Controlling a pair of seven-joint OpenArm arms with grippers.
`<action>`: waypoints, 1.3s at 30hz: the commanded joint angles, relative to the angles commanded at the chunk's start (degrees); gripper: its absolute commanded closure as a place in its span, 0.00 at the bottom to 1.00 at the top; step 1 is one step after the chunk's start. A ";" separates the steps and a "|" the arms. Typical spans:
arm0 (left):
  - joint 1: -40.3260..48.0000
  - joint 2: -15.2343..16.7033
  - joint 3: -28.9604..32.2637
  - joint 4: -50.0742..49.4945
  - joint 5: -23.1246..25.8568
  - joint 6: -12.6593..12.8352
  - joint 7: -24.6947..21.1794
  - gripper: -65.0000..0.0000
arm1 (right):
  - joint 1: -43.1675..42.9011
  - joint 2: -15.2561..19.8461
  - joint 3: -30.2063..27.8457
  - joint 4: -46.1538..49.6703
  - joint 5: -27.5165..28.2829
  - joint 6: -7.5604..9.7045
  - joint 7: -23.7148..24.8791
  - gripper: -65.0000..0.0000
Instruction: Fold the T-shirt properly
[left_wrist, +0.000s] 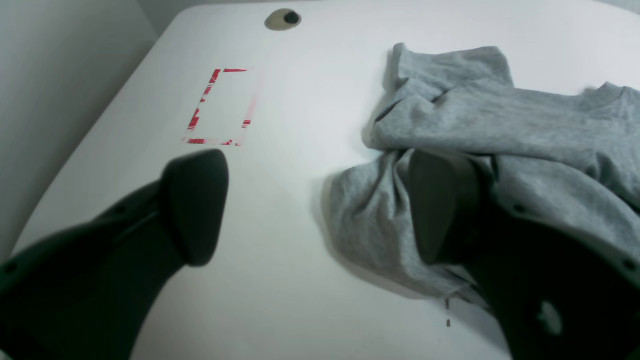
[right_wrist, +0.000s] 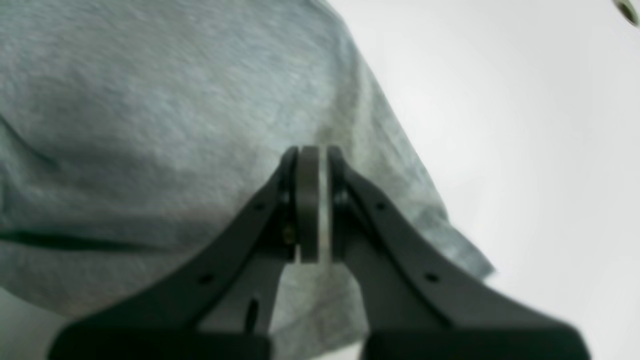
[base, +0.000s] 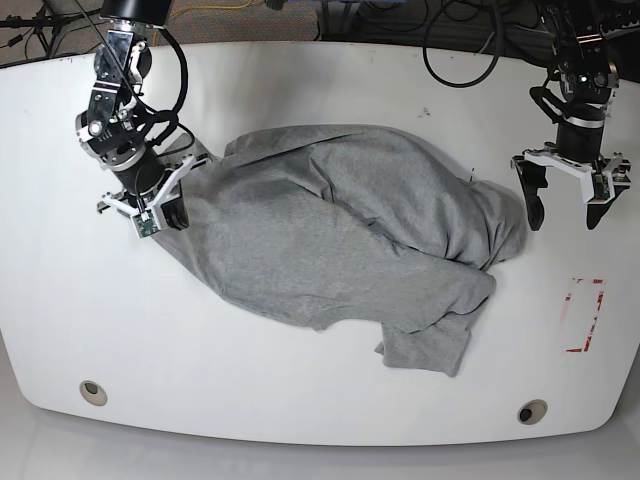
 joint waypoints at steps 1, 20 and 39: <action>0.07 -0.09 -0.09 -0.05 0.12 -0.01 0.00 0.20 | -0.92 0.28 1.26 0.84 0.06 0.12 0.07 0.96; 0.15 0.12 0.27 -0.34 -0.24 -0.08 0.24 0.19 | -3.83 -5.88 6.29 0.34 2.99 -1.22 1.03 0.51; 0.21 0.07 0.38 -0.29 -0.56 0.24 -0.36 0.16 | -11.36 -8.32 6.69 8.34 3.82 -2.17 2.41 0.27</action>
